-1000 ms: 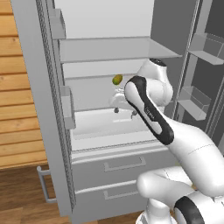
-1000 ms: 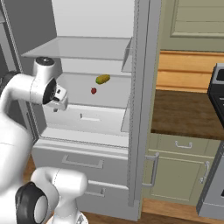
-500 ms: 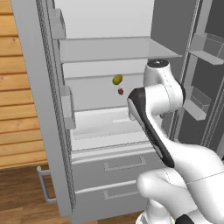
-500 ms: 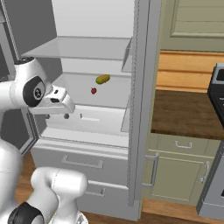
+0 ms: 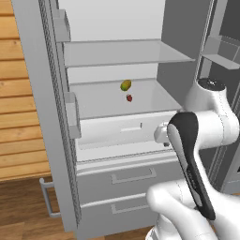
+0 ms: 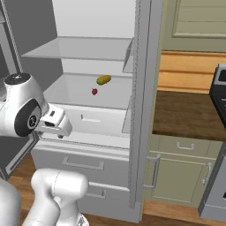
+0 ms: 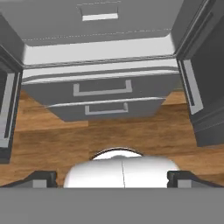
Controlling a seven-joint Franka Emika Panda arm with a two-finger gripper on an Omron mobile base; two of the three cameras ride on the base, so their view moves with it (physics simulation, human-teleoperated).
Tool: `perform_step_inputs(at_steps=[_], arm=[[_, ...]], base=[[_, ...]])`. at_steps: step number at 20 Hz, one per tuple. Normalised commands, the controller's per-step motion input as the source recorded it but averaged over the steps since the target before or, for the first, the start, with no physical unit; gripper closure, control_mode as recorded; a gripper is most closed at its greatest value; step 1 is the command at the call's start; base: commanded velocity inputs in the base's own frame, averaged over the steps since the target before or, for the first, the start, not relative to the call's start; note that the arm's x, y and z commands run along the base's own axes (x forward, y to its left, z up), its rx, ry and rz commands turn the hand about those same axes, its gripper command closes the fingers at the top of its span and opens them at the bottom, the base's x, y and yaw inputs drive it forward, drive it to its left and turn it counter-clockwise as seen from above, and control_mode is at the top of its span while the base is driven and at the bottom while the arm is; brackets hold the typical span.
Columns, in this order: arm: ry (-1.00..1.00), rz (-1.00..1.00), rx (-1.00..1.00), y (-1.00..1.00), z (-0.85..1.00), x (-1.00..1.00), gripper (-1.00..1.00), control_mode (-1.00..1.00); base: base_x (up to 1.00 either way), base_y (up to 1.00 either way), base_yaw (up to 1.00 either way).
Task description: Take the strawberry from the fridge and place it on top of the pancake, located on the dining counter.
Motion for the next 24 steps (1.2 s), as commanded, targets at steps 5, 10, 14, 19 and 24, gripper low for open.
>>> perform_step_inputs(at_steps=[5,10,14,19,24], arm=[[-0.17,0.04,0.07,0.00,-0.12,-0.30,-1.00,-1.00],[-0.03,0.01,-0.09,-0.14,-0.10,0.03,-1.00,-1.00],[0.03,0.01,-0.10,-0.47,-0.09,0.09,-1.00,-1.00],[0.05,0.00,-0.02,-0.15,-0.17,0.02,-1.00,-1.00],[0.00,0.00,0.00,0.00,-0.05,0.00,-1.00,-1.00]], base=[[0.00,0.00,0.00],[0.00,0.00,0.00],[0.00,0.00,0.00],[0.00,0.00,0.00],[0.00,0.00,0.00]])
